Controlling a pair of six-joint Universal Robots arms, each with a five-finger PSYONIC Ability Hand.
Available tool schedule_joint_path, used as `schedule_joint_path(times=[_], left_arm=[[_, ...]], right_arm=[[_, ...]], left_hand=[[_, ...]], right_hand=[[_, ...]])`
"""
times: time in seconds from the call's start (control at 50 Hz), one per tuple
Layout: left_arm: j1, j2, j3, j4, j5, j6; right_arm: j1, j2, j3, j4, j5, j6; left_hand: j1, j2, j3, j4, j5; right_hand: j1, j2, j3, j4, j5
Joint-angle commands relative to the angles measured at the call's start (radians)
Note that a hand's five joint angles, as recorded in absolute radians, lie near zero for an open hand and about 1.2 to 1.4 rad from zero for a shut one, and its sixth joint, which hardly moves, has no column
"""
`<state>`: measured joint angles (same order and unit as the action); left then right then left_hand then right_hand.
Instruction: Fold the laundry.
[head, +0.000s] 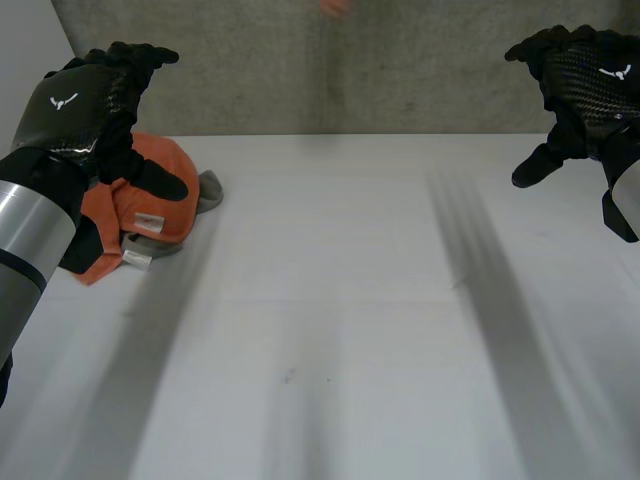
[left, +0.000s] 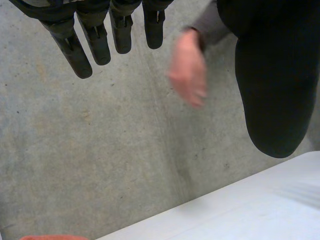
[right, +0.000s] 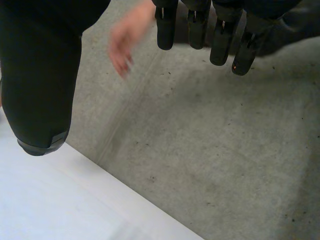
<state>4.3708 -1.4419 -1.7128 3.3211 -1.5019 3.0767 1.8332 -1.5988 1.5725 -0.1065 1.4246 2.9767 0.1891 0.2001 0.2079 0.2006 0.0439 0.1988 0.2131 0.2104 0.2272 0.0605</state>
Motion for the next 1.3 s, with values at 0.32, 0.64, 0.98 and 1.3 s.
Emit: schedule_joint_path(times=[0.32,0.64,0.98,1.3], left_arm=[[0.007,-0.003,0.041,-0.002,0.005,0.025],[0.266,-0.415,0.266,0.086,0.017,0.273],[0.434,-1.101,0.786,0.121,0.140,0.445],[0.247,-0.743,0.543,0.112,0.120,0.337]], right_arm=[[0.024,0.036,0.017,0.001,-0.015,-0.019],[0.066,0.122,0.017,-0.001,-0.013,-0.062],[0.067,0.140,0.020,-0.002,-0.010,-0.068],[0.058,0.134,0.006,-0.004,-0.009,-0.068]], left_hand=[[-0.015,-0.026,-0.033,-0.026,-0.044],[-0.011,-0.022,-0.030,-0.022,-0.040],[0.050,0.039,0.032,0.039,0.021],[1.207,1.196,1.188,1.196,1.178]], right_hand=[[-0.024,-0.039,-0.036,-0.053,-0.060],[-0.024,-0.039,-0.036,-0.053,-0.060],[-0.024,-0.039,-0.036,-0.053,-0.060],[-0.024,-0.039,-0.036,-0.053,-0.060]])
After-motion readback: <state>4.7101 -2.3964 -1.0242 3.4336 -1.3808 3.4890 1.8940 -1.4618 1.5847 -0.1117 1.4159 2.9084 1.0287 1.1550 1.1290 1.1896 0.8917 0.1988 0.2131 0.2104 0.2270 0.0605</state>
